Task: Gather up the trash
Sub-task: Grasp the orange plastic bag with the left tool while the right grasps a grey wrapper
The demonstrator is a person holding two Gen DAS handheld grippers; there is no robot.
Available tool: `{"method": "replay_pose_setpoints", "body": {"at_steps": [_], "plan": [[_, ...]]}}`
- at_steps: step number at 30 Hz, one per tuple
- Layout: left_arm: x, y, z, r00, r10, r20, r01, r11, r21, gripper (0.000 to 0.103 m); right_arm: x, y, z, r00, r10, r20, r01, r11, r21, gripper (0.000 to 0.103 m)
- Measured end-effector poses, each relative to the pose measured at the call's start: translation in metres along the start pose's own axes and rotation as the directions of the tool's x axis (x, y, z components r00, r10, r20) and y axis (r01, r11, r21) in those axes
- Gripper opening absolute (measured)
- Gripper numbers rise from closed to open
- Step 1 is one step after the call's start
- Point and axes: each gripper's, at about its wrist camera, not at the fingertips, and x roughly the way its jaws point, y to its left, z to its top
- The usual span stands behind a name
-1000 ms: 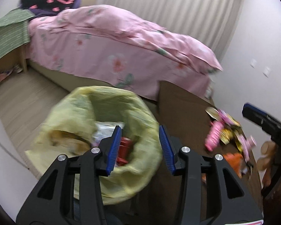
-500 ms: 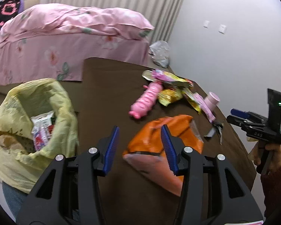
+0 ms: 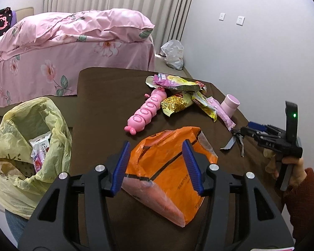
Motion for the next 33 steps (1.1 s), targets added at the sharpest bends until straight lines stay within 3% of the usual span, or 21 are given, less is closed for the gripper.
{"method": "replay_pose_setpoints", "body": {"at_steps": [7, 18, 23, 29, 33], "plan": [[0.006, -0.005, 0.0, 1.0, -0.009, -0.016, 0.009, 1.0, 0.014, 0.049, 0.026, -0.016, -0.001, 0.983, 0.143, -0.115, -0.129, 0.984, 0.123, 0.06], [0.008, 0.01, -0.007, 1.0, 0.004, -0.024, -0.005, 1.0, -0.021, 0.049, -0.003, 0.069, -0.042, 0.969, 0.183, -0.166, -0.192, 0.981, -0.042, 0.06], [0.022, 0.014, -0.014, 0.996, -0.007, -0.088, 0.004, 0.999, -0.034, 0.051, -0.013, 0.098, -0.059, 0.985, 0.071, -0.16, -0.099, 0.979, -0.177, 0.06], [0.03, 0.013, -0.026, 0.989, 0.024, -0.148, -0.027, 0.999, -0.019, 0.051, -0.016, 0.095, -0.055, 0.977, 0.037, -0.211, -0.069, 0.987, -0.147, 0.06], [0.024, 0.011, -0.026, 0.99, -0.003, -0.144, 0.0, 1.0, -0.021, 0.051, -0.041, 0.096, -0.052, 0.992, -0.032, -0.125, 0.01, 0.985, -0.175, 0.06]]}}
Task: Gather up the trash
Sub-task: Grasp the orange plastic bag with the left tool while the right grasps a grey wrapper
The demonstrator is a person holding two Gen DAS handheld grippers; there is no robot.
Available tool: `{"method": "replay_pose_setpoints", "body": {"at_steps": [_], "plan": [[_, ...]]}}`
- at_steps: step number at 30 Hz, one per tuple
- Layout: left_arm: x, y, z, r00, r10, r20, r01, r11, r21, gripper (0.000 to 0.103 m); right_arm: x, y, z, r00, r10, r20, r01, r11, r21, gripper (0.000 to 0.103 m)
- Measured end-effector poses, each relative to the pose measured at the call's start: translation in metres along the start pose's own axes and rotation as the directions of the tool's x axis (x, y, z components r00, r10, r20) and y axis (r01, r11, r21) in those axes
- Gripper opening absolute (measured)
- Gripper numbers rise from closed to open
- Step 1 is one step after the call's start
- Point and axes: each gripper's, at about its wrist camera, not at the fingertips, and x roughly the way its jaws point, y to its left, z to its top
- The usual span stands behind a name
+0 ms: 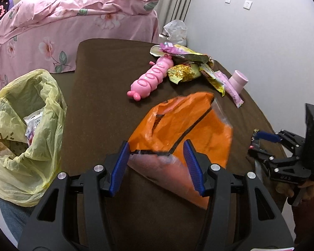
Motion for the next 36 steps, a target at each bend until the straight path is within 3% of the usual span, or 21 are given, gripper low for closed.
{"method": "replay_pose_setpoints", "body": {"at_steps": [7, 12, 13, 14, 15, 17, 20, 23, 28, 29, 30, 31, 33, 36], "plan": [[-0.012, 0.0, -0.003, 0.999, -0.025, 0.024, 0.025, 1.0, -0.009, 0.051, -0.038, 0.004, -0.01, 0.997, -0.068, 0.045, 0.069, 0.998, -0.005, 0.06], [-0.04, 0.006, 0.008, 0.989, -0.055, 0.141, 0.058, 0.998, -0.018, 0.051, -0.047, 0.001, -0.025, 0.998, -0.059, 0.031, 0.058, 0.998, 0.033, 0.06], [-0.043, 0.006, 0.013, 0.985, -0.074, 0.155, 0.077, 0.997, -0.013, 0.053, -0.047, 0.0, -0.027, 0.998, -0.058, 0.03, 0.056, 0.997, 0.044, 0.06], [-0.043, 0.005, 0.02, 0.98, -0.114, 0.162, 0.112, 0.994, 0.021, 0.065, -0.047, -0.003, -0.029, 0.998, -0.054, 0.03, 0.052, 0.997, 0.061, 0.06], [-0.039, 0.004, 0.026, 0.978, -0.142, 0.152, 0.136, 0.989, 0.05, 0.075, -0.046, -0.004, -0.03, 0.998, -0.049, 0.027, 0.046, 0.996, 0.076, 0.06], [-0.016, 0.002, 0.034, 0.984, -0.169, 0.062, 0.164, 0.983, 0.085, 0.076, -0.046, -0.007, -0.03, 0.999, -0.031, 0.033, 0.028, 0.994, 0.101, 0.06], [0.017, 0.007, 0.032, 0.993, -0.114, -0.031, 0.115, 0.992, 0.053, 0.076, -0.05, -0.006, -0.031, 0.998, -0.023, 0.05, 0.018, 0.995, 0.102, 0.06], [0.03, 0.008, 0.022, 0.992, -0.093, -0.086, 0.095, 0.995, 0.024, 0.066, -0.049, -0.007, -0.032, 0.998, -0.042, 0.045, 0.037, 0.995, 0.095, 0.06], [0.028, 0.01, 0.02, 0.991, -0.098, -0.092, 0.093, 0.994, -0.059, 0.065, -0.041, -0.015, -0.036, 0.999, -0.029, 0.034, 0.023, 0.987, 0.16, 0.06], [0.026, 0.009, 0.019, 0.99, -0.095, -0.1, 0.088, 0.994, -0.07, 0.059, -0.039, -0.016, -0.037, 0.999, -0.018, 0.034, 0.011, 0.983, 0.182, 0.06], [0.024, 0.008, 0.018, 0.989, -0.104, -0.104, 0.096, 0.992, -0.078, 0.046, -0.038, -0.016, -0.037, 0.999, -0.01, 0.032, 0.003, 0.98, 0.2, 0.06], [0.022, 0.006, 0.016, 0.989, -0.11, -0.101, 0.102, 0.992, -0.078, 0.045, -0.034, -0.015, -0.038, 1.0, -0.004, 0.022, -0.001, 0.976, 0.218, 0.06], [0.016, -0.004, 0.012, 0.997, -0.063, -0.045, 0.062, 0.998, -0.026, 0.042, -0.029, -0.013, -0.037, 1.0, 0.004, 0.011, -0.007, 0.973, 0.23, 0.059], [0.011, -0.015, 0.007, 1.0, -0.019, -0.02, 0.02, 0.999, 0.041, 0.037, -0.019, -0.01, -0.034, 1.0, 0.004, -0.006, -0.002, 0.972, 0.233, 0.057]]}}
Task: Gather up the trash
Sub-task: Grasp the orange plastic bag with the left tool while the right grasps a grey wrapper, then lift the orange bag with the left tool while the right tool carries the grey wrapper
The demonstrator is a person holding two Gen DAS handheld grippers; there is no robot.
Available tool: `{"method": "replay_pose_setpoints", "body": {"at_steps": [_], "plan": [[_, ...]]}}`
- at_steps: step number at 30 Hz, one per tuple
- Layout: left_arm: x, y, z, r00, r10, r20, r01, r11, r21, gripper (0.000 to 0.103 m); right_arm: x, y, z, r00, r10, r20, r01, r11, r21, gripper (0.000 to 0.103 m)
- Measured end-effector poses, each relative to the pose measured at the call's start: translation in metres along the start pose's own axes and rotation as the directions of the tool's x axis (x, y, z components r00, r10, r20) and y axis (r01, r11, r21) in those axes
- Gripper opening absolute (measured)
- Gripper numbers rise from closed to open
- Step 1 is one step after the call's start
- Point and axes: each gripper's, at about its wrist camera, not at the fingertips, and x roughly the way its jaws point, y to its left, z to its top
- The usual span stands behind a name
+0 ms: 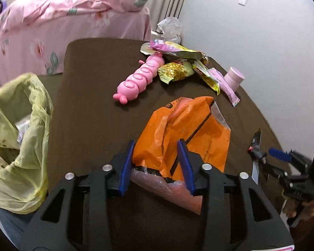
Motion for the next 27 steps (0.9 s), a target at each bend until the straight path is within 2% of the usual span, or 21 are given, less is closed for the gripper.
{"method": "replay_pose_setpoints", "body": {"at_steps": [4, 6, 7, 10, 16, 18, 20, 22, 24, 25, 27], "plan": [[-0.003, -0.005, -0.003, 1.0, 0.01, 0.012, -0.01, 1.0, 0.022, 0.031, 0.008, 0.006, 0.003, 1.0, -0.018, -0.01, 0.018, 0.999, -0.029, 0.05], [-0.005, -0.006, -0.004, 1.0, 0.016, 0.024, -0.017, 0.999, 0.027, 0.03, 0.012, 0.007, 0.002, 0.999, -0.039, -0.017, 0.038, 0.998, -0.042, 0.038], [-0.006, -0.006, -0.005, 0.999, 0.017, 0.028, -0.018, 0.999, 0.026, 0.03, 0.013, 0.005, 0.003, 0.999, -0.031, -0.017, 0.03, 0.999, -0.028, 0.035], [-0.007, -0.008, -0.007, 0.999, 0.024, 0.038, -0.025, 0.999, 0.027, 0.029, 0.011, -0.001, 0.002, 1.0, 0.011, -0.003, -0.011, 1.0, 0.006, 0.031], [-0.008, -0.004, -0.008, 1.0, -0.005, 0.021, 0.005, 1.0, 0.007, 0.03, 0.004, 0.009, 0.004, 1.0, 0.008, 0.023, -0.007, 0.999, -0.05, 0.029], [-0.004, -0.002, -0.009, 0.999, -0.042, -0.018, 0.042, 0.999, -0.004, 0.034, 0.006, 0.012, 0.005, 1.0, 0.007, 0.022, -0.006, 0.998, -0.057, 0.029], [0.001, -0.003, -0.011, 0.998, -0.05, -0.045, 0.05, 0.999, -0.001, 0.035, 0.008, 0.013, 0.004, 1.0, 0.01, 0.016, -0.009, 0.998, -0.06, 0.029], [0.005, -0.005, -0.013, 0.997, -0.044, -0.062, 0.044, 0.999, 0.01, 0.043, 0.009, 0.015, 0.003, 1.0, 0.012, 0.013, -0.011, 0.998, -0.064, 0.029], [0.008, -0.007, -0.013, 0.994, -0.071, -0.081, 0.073, 0.997, 0.019, 0.054, 0.01, 0.016, 0.002, 1.0, 0.003, 0.012, -0.002, 0.997, -0.073, 0.029], [0.008, -0.009, -0.014, 0.994, -0.075, -0.084, 0.077, 0.997, 0.028, 0.056, 0.01, 0.016, 0.001, 1.0, -0.002, 0.013, 0.003, 0.997, -0.075, 0.029], [0.009, -0.017, -0.016, 0.995, -0.059, -0.084, 0.065, 0.996, 0.067, 0.064, 0.009, 0.013, 0.001, 1.0, -0.015, 0.02, 0.016, 0.997, -0.074, 0.029]]}}
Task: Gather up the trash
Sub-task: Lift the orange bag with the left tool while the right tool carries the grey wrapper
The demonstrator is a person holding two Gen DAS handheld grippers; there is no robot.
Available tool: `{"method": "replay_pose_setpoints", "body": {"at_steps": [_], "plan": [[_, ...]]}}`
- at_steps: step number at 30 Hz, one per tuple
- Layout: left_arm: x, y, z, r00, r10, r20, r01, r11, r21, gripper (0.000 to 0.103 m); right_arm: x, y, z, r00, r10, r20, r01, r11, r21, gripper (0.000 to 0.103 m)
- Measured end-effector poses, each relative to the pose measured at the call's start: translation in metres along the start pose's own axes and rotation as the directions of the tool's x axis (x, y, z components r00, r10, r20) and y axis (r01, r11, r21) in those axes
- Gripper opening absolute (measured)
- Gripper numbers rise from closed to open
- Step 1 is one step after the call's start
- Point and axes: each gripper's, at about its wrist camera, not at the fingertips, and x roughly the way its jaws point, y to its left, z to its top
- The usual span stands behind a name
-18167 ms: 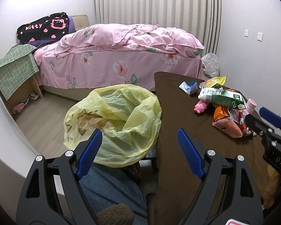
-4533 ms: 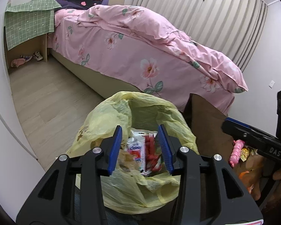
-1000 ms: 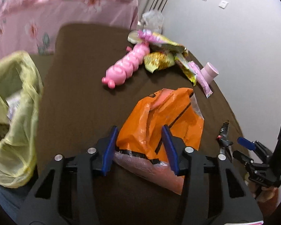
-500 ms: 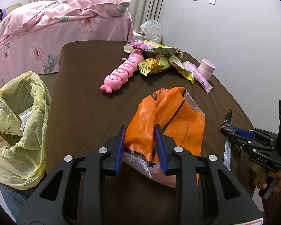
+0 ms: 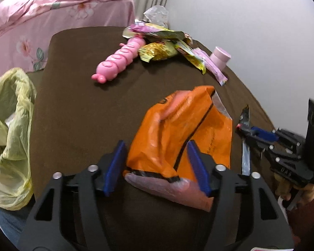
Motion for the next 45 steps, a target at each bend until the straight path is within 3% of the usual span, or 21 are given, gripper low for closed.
{"method": "replay_pose_setpoints", "body": {"at_steps": [2, 6, 7, 9, 11, 16, 20, 26, 31, 37, 39, 41, 42, 44, 45], "plan": [[0.002, -0.008, -0.001, 1.0, 0.009, -0.006, -0.009, 0.999, 0.037, 0.07, -0.003, -0.005, 0.0, 1.0, -0.011, 0.01, 0.011, 1.0, 0.012, 0.029], [0.002, -0.01, -0.001, 0.999, 0.03, -0.02, -0.029, 0.998, 0.048, 0.07, -0.007, -0.013, 0.0, 0.999, -0.018, 0.028, 0.017, 0.999, 0.036, 0.029], [0.001, -0.009, -0.001, 0.999, 0.032, -0.02, -0.032, 0.999, 0.038, 0.067, -0.009, -0.015, 0.0, 0.999, -0.02, 0.033, 0.019, 0.999, 0.04, 0.029], [-0.004, -0.006, -0.002, 0.998, 0.056, -0.013, -0.056, 0.998, -0.001, 0.043, -0.011, -0.016, 0.002, 0.999, -0.02, 0.041, 0.019, 0.999, 0.045, 0.029], [-0.013, -0.003, -0.002, 0.999, 0.038, 0.015, -0.038, 0.999, -0.014, 0.033, -0.013, -0.016, 0.005, 0.999, -0.015, 0.051, 0.013, 0.999, 0.047, 0.029], [-0.044, -0.005, 0.008, 0.989, 0.065, 0.135, -0.066, 0.998, 0.004, 0.024, -0.024, -0.004, 0.028, 0.994, 0.031, 0.101, -0.032, 0.999, 0.009, 0.029], [-0.075, 0.011, 0.017, 0.965, 0.12, 0.234, -0.116, 0.993, -0.031, 0.024, -0.037, 0.018, 0.056, 0.985, 0.054, 0.165, -0.043, 0.997, -0.067, 0.029], [-0.109, 0.056, 0.022, 0.929, 0.213, 0.304, -0.171, 0.972, -0.159, 0.024, -0.046, 0.053, 0.088, 0.971, 0.097, 0.218, -0.062, 0.985, -0.16, 0.029], [-0.134, 0.096, 0.02, 0.887, 0.318, 0.336, -0.237, 0.936, -0.261, 0.024, -0.049, 0.086, 0.113, 0.959, 0.151, 0.238, -0.093, 0.967, -0.238, 0.029], [-0.146, 0.147, 0.01, 0.844, 0.437, 0.312, -0.317, 0.874, -0.369, 0.024, -0.048, 0.128, 0.144, 0.943, 0.208, 0.26, -0.112, 0.934, -0.34, 0.029], [-0.149, 0.162, 0.005, 0.822, 0.483, 0.301, -0.348, 0.845, -0.407, 0.024, -0.045, 0.144, 0.157, 0.936, 0.24, 0.257, -0.133, 0.918, -0.373, 0.029], [-0.152, 0.172, 0.001, 0.784, 0.548, 0.29, -0.396, 0.802, -0.447, 0.024, -0.039, 0.162, 0.172, 0.927, 0.283, 0.247, -0.168, 0.9, -0.402, 0.029], [-0.155, 0.179, -0.001, 0.741, 0.611, 0.28, -0.447, 0.759, -0.473, 0.024, -0.037, 0.169, 0.177, 0.922, 0.302, 0.242, -0.184, 0.892, -0.412, 0.029], [-0.158, 0.189, -0.002, 0.677, 0.686, 0.267, -0.512, 0.7, -0.499, 0.024, -0.029, 0.185, 0.189, 0.911, 0.343, 0.231, -0.222, 0.876, -0.428, 0.029], [-0.16, 0.195, -0.003, 0.634, 0.732, 0.251, -0.554, 0.656, -0.513, 0.024, -0.023, 0.194, 0.196, 0.904, 0.365, 0.222, -0.243, 0.867, -0.435, 0.029]]}}
